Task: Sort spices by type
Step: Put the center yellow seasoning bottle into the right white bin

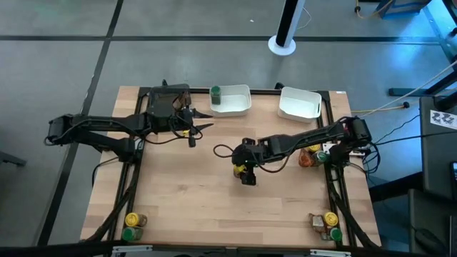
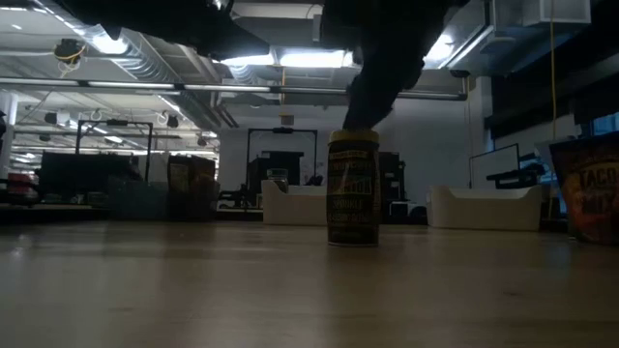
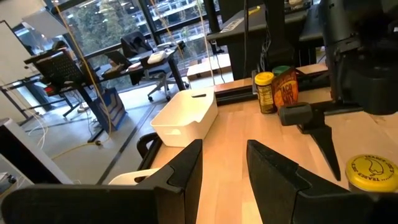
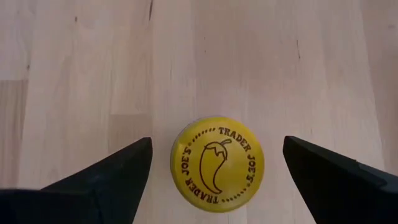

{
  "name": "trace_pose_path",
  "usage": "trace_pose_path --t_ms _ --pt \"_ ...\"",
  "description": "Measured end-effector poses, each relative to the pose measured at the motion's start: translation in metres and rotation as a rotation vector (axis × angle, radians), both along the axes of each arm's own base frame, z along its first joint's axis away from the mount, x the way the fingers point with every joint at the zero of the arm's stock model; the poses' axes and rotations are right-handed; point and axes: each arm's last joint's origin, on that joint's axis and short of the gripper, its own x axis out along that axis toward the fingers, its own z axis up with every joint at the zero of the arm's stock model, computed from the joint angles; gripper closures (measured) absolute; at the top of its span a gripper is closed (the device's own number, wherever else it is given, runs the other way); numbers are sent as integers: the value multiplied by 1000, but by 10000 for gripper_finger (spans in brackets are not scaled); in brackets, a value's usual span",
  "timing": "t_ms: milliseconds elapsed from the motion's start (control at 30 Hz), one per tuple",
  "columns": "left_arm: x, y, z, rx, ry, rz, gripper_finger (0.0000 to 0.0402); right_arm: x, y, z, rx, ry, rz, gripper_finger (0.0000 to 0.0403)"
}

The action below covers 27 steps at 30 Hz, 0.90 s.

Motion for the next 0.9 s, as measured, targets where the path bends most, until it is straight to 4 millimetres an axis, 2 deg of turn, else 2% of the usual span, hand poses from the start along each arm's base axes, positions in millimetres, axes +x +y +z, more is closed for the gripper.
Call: trace_pose_path --t_ms 333,900 --pt "0 0 0 0 2 0 288 6 1 -19 -12 56 7 43" --pt "0 0 0 1 0 0 288 7 1 -20 -13 47 11 47"
